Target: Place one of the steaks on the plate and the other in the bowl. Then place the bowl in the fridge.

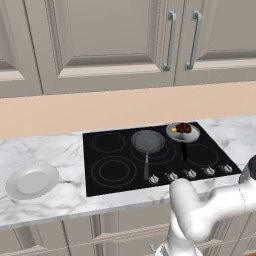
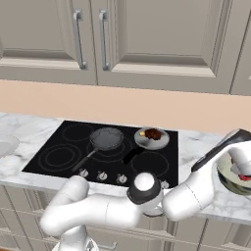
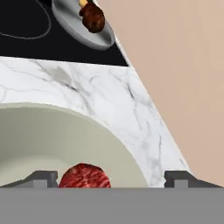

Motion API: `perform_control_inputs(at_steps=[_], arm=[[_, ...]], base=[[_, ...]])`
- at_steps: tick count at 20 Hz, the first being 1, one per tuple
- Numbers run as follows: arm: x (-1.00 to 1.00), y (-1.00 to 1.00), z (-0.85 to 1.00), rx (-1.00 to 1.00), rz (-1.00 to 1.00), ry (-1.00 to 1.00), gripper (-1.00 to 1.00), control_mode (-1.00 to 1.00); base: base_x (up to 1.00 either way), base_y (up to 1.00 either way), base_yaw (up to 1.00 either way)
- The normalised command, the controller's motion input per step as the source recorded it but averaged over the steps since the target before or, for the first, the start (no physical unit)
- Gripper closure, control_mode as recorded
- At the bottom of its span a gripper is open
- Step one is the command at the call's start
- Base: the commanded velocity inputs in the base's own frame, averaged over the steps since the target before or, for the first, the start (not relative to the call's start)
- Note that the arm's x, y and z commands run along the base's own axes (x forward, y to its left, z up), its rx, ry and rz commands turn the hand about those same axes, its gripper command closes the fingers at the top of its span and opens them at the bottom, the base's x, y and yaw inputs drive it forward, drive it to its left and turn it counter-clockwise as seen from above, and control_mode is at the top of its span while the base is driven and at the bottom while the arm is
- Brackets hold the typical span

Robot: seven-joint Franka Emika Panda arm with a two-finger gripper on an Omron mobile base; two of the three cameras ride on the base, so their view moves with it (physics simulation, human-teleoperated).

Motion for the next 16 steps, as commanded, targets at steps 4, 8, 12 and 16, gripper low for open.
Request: perform_control_inputs(at_steps=[4, 8, 12, 16], arm=[[0.32, 0.08, 0.03, -0.04, 0.14, 0.0, -1.0, -1.0], [-0.18, 0.51, 0.42, -0.15, 0.35, -0.01, -1.0, -1.0], [-0.43, 0.63, 0.54, -0.21, 0.44, 0.0, -1.0, -1.0], [-0.89, 0.91, 0.38, -0.2, 0.3, 0.0, -1.0, -1.0]], base=[[0.0, 0.0, 0.0], [0.0, 0.0, 0.0], [0.0, 0.0, 0.0], [0.0, 0.0, 0.0]])
